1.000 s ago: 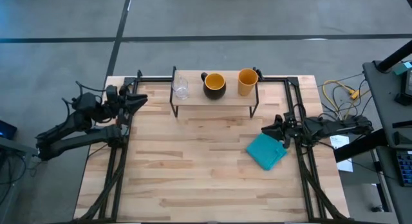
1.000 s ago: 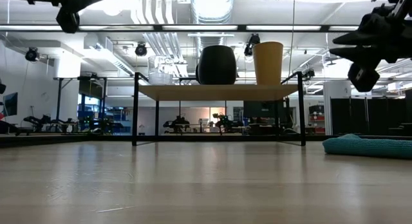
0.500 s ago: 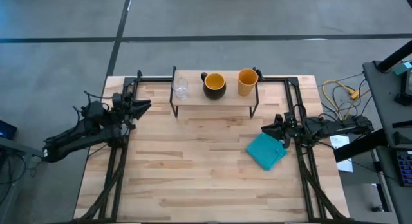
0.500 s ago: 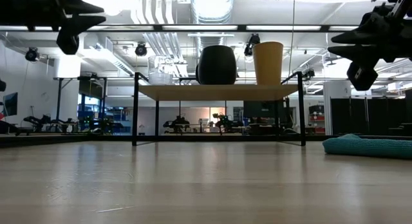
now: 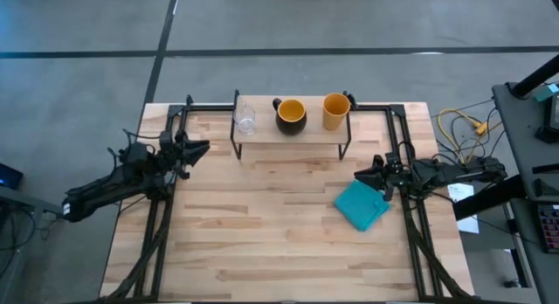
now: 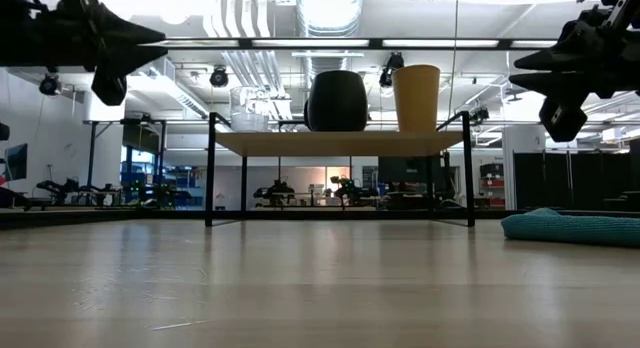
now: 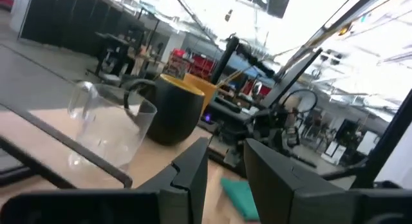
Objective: Stack small to large cups/mugs on shelf
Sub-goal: Return to Home Position
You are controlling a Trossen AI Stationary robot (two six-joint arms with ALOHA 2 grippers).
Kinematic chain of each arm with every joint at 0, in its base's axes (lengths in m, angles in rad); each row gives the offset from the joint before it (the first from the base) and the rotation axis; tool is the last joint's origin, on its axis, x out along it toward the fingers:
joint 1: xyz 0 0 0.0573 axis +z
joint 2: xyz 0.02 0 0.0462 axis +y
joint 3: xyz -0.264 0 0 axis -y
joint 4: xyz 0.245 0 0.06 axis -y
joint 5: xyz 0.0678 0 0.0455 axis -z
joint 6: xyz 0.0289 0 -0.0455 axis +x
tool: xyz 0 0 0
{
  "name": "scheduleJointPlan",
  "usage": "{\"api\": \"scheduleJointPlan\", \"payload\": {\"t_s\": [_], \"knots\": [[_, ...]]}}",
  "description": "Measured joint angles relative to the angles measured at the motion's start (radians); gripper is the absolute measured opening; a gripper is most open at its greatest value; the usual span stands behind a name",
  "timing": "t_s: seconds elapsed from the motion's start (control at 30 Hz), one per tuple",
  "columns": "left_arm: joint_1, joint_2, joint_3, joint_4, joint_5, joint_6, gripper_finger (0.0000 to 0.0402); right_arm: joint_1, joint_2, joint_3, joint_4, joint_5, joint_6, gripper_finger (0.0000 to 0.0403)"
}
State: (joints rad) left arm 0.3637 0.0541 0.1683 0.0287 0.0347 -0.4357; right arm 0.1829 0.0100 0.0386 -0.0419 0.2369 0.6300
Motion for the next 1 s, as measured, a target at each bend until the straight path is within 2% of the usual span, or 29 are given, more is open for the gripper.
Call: {"api": "scheduleJointPlan", "payload": {"t_s": [0.43,0.67,1.0], "knots": [[0.001,-0.024,-0.092,0.033,-0.001,-0.004,0.0089,0.0,0.0,0.0,0.0,0.0,-0.002,0.0073],[0.001,-0.027,-0.158,0.118,-0.001,-0.005,0.0089,0.0,0.0,0.0,0.0,0.0,-0.002,0.008],[0.001,-0.016,-0.16,0.109,-0.002,-0.003,0.0089,0.0,0.0,0.0,0.0,0.0,-0.002,0.0073]]}}
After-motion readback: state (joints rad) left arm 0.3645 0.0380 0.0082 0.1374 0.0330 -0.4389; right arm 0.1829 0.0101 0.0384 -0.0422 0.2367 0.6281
